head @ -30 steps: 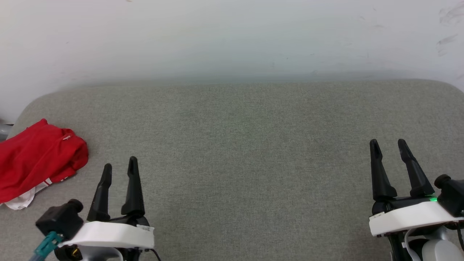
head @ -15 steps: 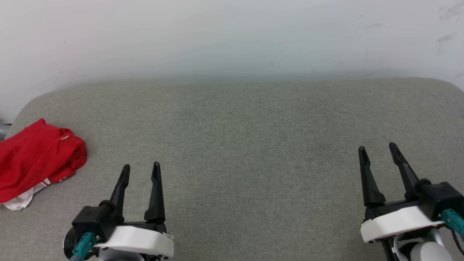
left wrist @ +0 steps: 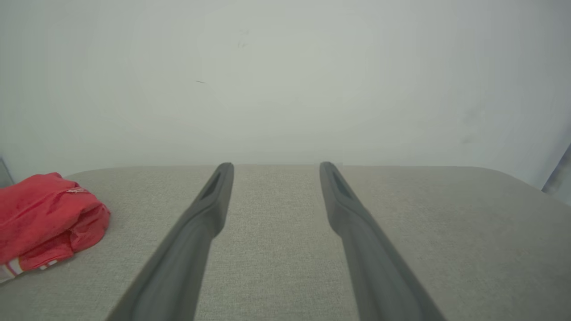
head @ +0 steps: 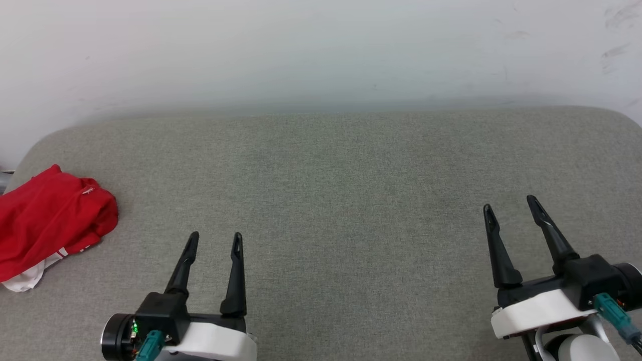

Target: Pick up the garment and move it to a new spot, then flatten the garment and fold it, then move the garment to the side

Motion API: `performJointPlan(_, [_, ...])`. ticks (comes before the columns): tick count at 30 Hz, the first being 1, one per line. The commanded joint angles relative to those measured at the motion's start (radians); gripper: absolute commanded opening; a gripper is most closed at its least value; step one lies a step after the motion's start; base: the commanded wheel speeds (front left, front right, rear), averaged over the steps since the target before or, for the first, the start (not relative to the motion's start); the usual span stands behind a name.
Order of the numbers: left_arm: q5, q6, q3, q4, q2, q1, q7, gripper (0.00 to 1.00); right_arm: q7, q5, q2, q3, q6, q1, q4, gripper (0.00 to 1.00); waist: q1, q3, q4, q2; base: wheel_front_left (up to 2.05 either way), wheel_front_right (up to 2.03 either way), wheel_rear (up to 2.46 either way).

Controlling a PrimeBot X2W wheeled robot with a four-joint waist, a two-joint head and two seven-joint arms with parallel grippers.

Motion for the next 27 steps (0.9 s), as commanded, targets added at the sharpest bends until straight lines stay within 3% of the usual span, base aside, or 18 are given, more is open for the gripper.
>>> performJointPlan(1, [0.003,0.003,0.009,-0.011,-0.001,0.009,-0.007,1.00,-0.010,0.006,0.001,-0.002,-0.001,0.006,-0.009,1.00,0.0000,0.001,0.000,0.0000,0.00,0.00,0.00])
performJointPlan(10, [-0.015,-0.112,0.136,-0.021,-0.079,0.046,-0.025,1.00,-0.028,0.163,0.001,-0.029,-0.001,0.023,0.041,1.00,0.0000,0.001,-0.001,0.0000,0.00,0.00,0.00])
performJointPlan(17, [0.036,-0.201,0.186,0.010,-0.104,0.070,-0.039,1.00,-0.040,0.155,0.001,-0.015,-0.001,0.026,0.074,1.00,0.0000,-0.001,-0.006,0.0000,0.00,0.00,0.00])
performJointPlan(27, [0.092,-0.208,0.180,0.030,-0.107,0.070,-0.055,1.00,-0.055,0.086,0.002,-0.010,-0.001,0.023,0.074,1.00,0.0000,0.004,-0.012,0.0000,0.00,0.00,0.00])
